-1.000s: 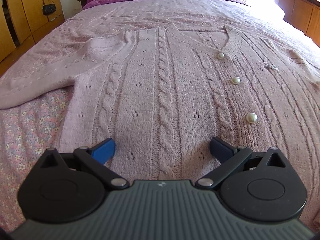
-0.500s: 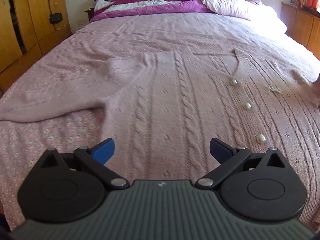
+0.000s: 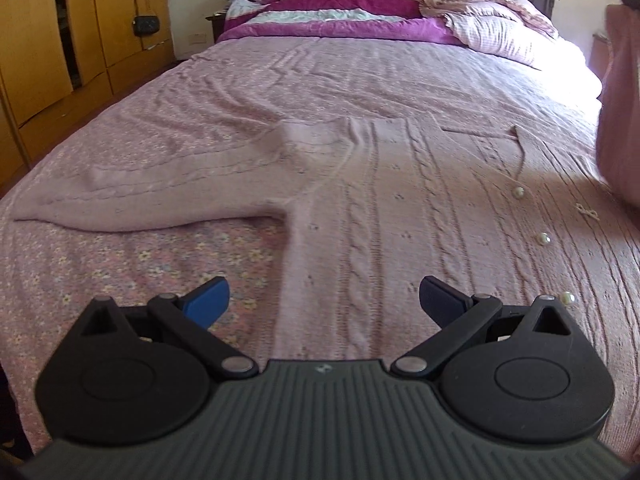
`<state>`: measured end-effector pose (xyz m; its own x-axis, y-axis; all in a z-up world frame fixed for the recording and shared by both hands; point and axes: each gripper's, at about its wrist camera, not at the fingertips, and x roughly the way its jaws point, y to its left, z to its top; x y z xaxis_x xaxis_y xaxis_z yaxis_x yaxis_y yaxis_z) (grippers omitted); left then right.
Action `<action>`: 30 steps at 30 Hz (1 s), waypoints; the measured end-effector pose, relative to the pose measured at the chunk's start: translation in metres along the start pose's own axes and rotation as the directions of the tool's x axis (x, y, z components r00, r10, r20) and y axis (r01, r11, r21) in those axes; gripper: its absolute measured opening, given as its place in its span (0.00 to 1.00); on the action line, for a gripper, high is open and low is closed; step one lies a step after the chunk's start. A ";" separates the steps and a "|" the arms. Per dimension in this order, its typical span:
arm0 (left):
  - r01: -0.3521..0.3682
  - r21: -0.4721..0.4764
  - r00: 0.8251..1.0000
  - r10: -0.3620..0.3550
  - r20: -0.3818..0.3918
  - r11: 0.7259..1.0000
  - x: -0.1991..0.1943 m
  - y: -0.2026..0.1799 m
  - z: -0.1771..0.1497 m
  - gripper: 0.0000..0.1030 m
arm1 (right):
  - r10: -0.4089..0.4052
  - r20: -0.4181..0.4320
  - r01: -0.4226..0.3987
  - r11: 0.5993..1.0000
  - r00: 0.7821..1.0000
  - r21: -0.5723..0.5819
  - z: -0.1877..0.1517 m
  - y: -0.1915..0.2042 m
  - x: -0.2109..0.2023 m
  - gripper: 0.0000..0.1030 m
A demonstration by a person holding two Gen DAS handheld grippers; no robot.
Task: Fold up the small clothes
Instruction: 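Lift the sleeve with the right gripper, carry it across the body, release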
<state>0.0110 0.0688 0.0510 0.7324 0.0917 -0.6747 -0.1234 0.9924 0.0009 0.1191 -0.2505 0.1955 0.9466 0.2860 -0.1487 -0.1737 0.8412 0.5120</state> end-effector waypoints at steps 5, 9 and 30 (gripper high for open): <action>-0.009 -0.013 1.000 0.009 0.004 1.000 -0.001 0.011 -0.002 1.00 | 0.050 -0.082 -0.049 0.999 0.995 0.012 -0.041 0.027 0.029 0.15; -0.015 -0.025 1.000 0.015 0.004 1.000 0.001 0.017 -0.003 1.00 | 0.072 -0.152 -0.073 0.997 0.986 0.002 -0.077 0.040 0.048 0.15; -0.023 -0.023 1.000 0.023 0.001 0.999 0.011 0.023 -0.003 1.00 | 0.085 -0.385 -0.103 0.994 0.919 -0.025 -0.167 0.026 0.107 0.53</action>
<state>0.0143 0.0924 0.0412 0.7300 0.1146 -0.6738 -0.1554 0.9879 -0.0003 0.1704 -0.1214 0.0519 0.7504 0.5113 -0.4189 -0.2768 0.8186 0.5033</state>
